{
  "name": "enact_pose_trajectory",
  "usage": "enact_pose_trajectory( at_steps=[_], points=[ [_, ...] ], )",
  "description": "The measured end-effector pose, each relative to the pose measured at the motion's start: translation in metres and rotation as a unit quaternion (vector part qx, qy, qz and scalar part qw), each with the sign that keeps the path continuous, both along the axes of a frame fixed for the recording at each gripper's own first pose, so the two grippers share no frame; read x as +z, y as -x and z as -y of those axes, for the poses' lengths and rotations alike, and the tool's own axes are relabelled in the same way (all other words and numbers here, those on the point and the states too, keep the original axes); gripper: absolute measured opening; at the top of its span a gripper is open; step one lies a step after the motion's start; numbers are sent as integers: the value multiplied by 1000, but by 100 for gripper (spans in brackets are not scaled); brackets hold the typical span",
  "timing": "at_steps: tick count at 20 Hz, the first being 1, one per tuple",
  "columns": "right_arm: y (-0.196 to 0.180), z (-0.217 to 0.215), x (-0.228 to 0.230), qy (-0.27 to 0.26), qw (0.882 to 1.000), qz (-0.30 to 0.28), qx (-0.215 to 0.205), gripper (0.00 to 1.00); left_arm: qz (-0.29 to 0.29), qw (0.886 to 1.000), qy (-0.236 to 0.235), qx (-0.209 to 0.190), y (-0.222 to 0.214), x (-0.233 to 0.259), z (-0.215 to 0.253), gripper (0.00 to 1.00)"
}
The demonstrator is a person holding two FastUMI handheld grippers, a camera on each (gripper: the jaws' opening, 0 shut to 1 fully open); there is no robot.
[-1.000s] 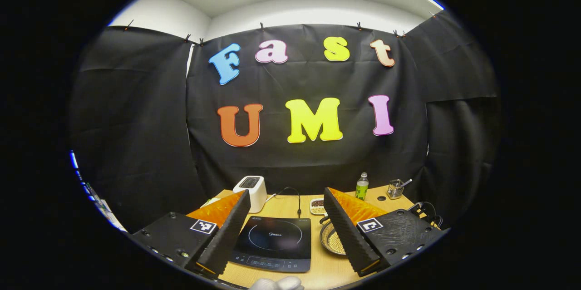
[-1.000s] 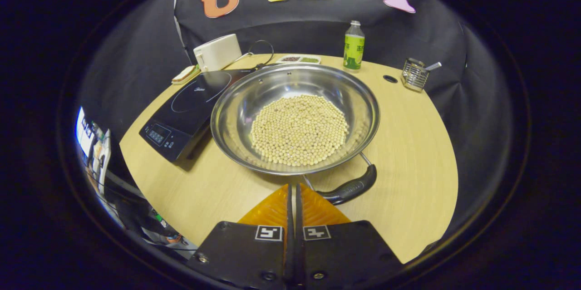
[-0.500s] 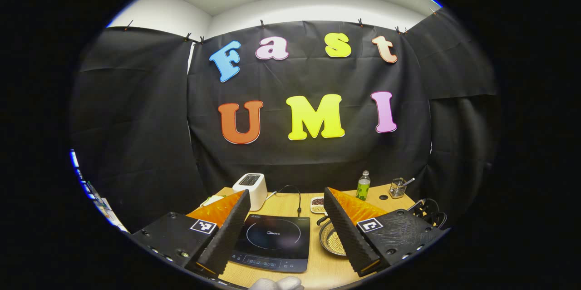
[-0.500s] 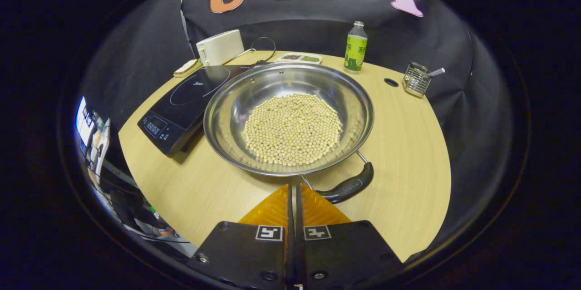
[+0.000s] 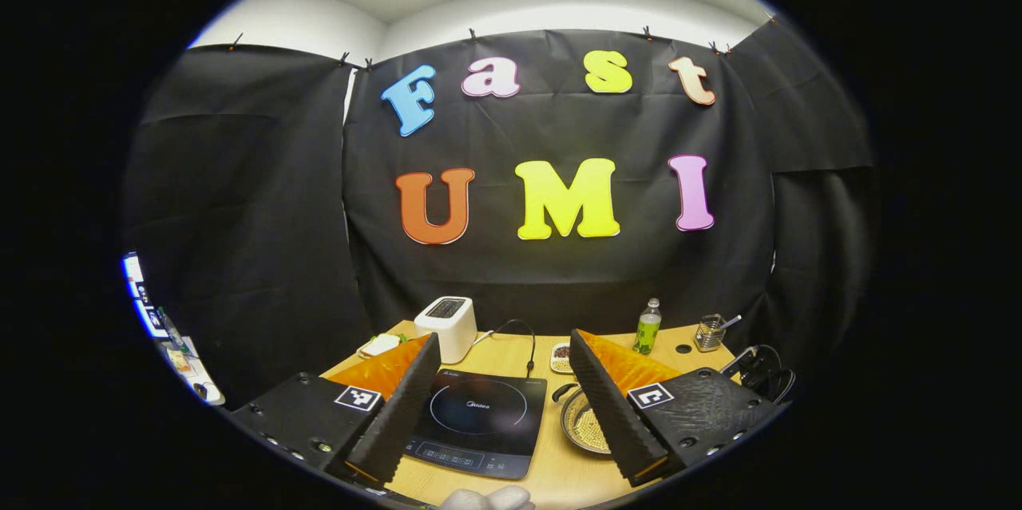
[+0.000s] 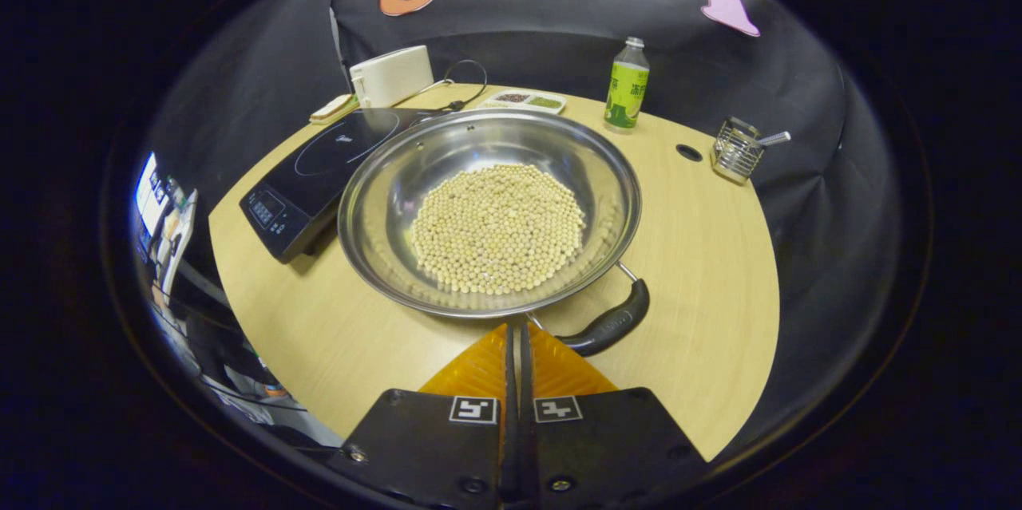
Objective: First push the handle of the pot to place it horizontally, then grasp the pot with both hands and set it on the induction cooktop.
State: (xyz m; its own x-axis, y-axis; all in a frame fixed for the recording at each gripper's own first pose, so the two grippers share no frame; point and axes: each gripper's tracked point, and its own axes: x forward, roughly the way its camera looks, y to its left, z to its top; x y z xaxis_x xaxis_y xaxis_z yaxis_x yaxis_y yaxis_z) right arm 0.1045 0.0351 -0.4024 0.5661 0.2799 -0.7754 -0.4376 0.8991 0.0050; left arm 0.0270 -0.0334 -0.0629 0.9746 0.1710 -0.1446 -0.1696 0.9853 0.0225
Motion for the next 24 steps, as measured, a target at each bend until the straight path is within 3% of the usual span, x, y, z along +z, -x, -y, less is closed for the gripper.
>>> enact_pose_trajectory(
  at_steps=[8,11,24],
  points=[
    [-22,20,1,13,999,-5,51,0,-5,998,4,57,4,-9,10,96],
    [-32,33,2,20,998,-2,62,4,-6,997,8,80,10,-10,12,96],
    [-70,64,4,50,998,18,40,0,-8,995,4,99,19,-8,15,96]
  ],
)
